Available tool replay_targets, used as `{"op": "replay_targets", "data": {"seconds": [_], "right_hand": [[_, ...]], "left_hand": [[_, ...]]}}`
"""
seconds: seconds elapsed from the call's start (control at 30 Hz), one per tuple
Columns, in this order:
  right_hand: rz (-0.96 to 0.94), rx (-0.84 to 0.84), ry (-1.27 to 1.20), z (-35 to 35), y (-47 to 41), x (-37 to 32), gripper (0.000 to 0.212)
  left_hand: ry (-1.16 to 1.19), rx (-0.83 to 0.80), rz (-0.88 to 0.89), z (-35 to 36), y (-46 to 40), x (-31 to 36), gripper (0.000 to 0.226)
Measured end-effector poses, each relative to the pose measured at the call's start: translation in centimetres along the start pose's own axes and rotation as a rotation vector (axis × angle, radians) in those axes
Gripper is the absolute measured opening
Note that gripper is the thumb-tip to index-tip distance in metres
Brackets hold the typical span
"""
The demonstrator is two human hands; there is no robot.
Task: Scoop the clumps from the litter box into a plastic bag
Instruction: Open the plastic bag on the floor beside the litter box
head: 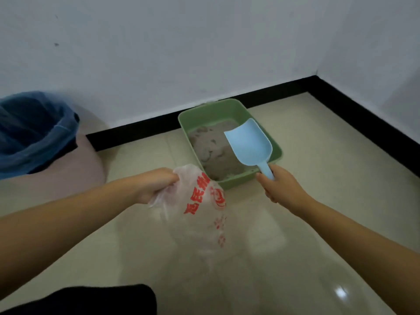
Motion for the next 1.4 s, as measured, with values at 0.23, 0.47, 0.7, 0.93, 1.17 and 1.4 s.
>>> {"op": "replay_targets", "data": {"seconds": [0.23, 0.47, 0.7, 0.93, 1.17, 1.4], "right_hand": [[0.001, -0.018, 0.294, 4.3, -6.9, -12.1, 0.018], [0.079, -0.294, 0.345, 10.9, -11.5, -16.6, 0.02], [0.195, -0.282, 0.08, 20.3, -11.8, -5.6, 0.024], [0.345, -0.321, 0.059, 23.4, -12.2, 5.0, 0.036], [0.353, -0.663, 0.637, 24.0, -12.9, 7.1, 0.014], [0.323, -0.631, 0.662, 22.1, -13.8, 1.0, 0.036]], "left_hand": [[0.094, 0.159, -0.014, -13.5, -3.0, -0.7, 0.02], [0.47, 0.316, -0.059, -17.7, -4.8, -6.0, 0.028], [0.596, 0.443, 0.099, -17.3, -4.4, -9.8, 0.029], [0.543, 0.336, 0.221, -13.2, -1.0, -10.0, 0.064], [0.605, 0.414, 0.291, -12.2, 0.4, -8.2, 0.056], [0.563, 0.351, 0.317, -11.7, -1.2, -6.9, 0.061]]}}
Point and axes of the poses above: each hand's wrist, its own y-axis away from the middle knuckle, its own z-axis out of the palm, x = y × z, the point moved 9 cm from there along -y, towards the middle knuckle, and after that the axes turned 9 degrees about -x, right-handed, at the moved point
